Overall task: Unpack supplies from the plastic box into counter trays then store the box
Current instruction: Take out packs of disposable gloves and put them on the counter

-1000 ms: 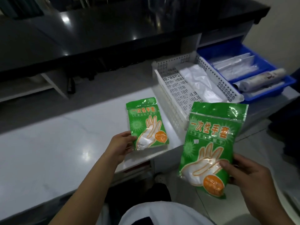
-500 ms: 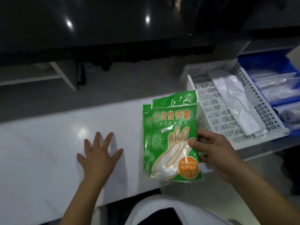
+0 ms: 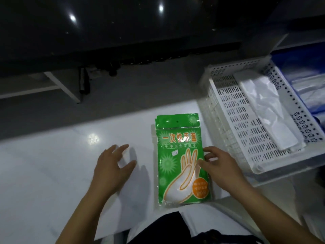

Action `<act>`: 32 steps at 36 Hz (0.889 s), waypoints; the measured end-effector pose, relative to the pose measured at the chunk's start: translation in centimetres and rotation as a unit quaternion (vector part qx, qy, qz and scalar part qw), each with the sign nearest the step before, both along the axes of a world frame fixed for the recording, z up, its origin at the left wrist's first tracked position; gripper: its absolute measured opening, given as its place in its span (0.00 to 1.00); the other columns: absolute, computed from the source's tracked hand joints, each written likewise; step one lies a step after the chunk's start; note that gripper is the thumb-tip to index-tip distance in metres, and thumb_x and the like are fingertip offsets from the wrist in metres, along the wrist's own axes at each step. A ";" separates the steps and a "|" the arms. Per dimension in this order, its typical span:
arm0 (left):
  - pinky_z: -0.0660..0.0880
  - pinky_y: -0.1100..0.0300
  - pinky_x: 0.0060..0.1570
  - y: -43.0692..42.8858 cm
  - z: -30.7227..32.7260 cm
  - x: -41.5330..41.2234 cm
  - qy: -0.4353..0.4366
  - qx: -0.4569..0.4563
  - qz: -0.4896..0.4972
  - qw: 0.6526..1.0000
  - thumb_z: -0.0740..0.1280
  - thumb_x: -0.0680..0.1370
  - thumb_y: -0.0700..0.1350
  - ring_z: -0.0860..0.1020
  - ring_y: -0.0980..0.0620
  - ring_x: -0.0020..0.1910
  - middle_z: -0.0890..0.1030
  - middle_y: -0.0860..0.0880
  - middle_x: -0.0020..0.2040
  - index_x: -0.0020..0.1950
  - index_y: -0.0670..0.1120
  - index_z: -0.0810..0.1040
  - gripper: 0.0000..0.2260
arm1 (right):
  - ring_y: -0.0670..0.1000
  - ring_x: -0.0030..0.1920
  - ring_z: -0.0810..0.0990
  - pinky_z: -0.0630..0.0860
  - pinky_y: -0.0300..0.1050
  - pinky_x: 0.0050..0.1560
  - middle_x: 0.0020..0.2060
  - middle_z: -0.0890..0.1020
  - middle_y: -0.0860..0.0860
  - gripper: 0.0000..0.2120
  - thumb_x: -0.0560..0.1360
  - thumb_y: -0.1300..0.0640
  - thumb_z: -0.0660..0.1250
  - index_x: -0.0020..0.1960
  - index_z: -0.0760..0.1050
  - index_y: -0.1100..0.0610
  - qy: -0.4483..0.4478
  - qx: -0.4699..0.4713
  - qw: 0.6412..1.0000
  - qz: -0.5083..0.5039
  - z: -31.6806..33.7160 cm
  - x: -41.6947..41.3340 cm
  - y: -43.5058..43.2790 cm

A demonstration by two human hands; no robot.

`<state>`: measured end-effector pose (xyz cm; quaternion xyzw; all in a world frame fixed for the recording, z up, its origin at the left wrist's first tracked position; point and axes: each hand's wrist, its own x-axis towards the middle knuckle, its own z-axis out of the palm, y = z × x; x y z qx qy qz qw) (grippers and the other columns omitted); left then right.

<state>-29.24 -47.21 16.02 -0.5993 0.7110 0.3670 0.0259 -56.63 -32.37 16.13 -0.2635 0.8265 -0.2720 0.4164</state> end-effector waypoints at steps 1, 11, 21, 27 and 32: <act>0.70 0.50 0.65 0.4 0.4 -0.4 0.060 0.016 0.015 0.998 0.71 0.75 0.55 0.72 0.53 0.63 0.71 0.50 0.73 0.73 0.58 0.70 0.26 | 0.42 0.44 0.82 0.80 0.49 0.48 0.43 0.81 0.39 0.13 0.70 0.47 0.73 0.52 0.74 0.37 -0.005 -0.009 1.000 -0.002 0.0 0.1 -0.1; 0.82 0.58 0.37 2.6 0.8 -6.6 0.328 0.302 0.157 0.881 0.71 0.73 0.30 0.86 0.48 0.45 0.86 0.44 0.52 0.64 0.51 0.76 0.23 | 0.40 0.46 0.83 0.81 0.47 0.48 0.45 0.83 0.38 0.23 0.76 0.61 0.67 0.67 0.74 0.42 -0.073 -0.056 0.995 -0.026 -0.4 1.1 -0.7; 0.82 0.50 0.51 1.9 2.0 -4.7 0.478 0.316 0.120 0.811 0.75 0.69 0.37 0.82 0.42 0.58 0.82 0.44 0.62 0.64 0.51 0.80 0.24 | 0.50 0.41 0.85 0.79 0.39 0.34 0.46 0.86 0.52 0.24 0.74 0.68 0.69 0.61 0.78 0.42 -0.173 -0.213 0.959 -0.070 3.8 0.5 -1.0; 0.80 0.45 0.52 1.7 4.6 -6.3 0.556 0.324 0.070 0.762 0.78 0.66 0.38 0.80 0.36 0.59 0.79 0.36 0.64 0.69 0.52 0.74 0.33 | 0.54 0.44 0.85 0.81 0.45 0.38 0.47 0.86 0.57 0.28 0.68 0.63 0.73 0.64 0.76 0.41 -0.196 -0.296 0.934 -0.046 8.4 -1.8 -0.3; 0.81 0.44 0.51 2.0 7.0 -10.2 0.545 0.308 0.013 0.779 0.82 0.61 0.41 0.81 0.36 0.58 0.80 0.37 0.64 0.69 0.53 0.75 0.37 | 0.50 0.41 0.85 0.78 0.39 0.32 0.44 0.86 0.56 0.29 0.68 0.64 0.72 0.65 0.76 0.43 -0.213 -0.340 0.914 -0.058 10.4 -5.2 2.1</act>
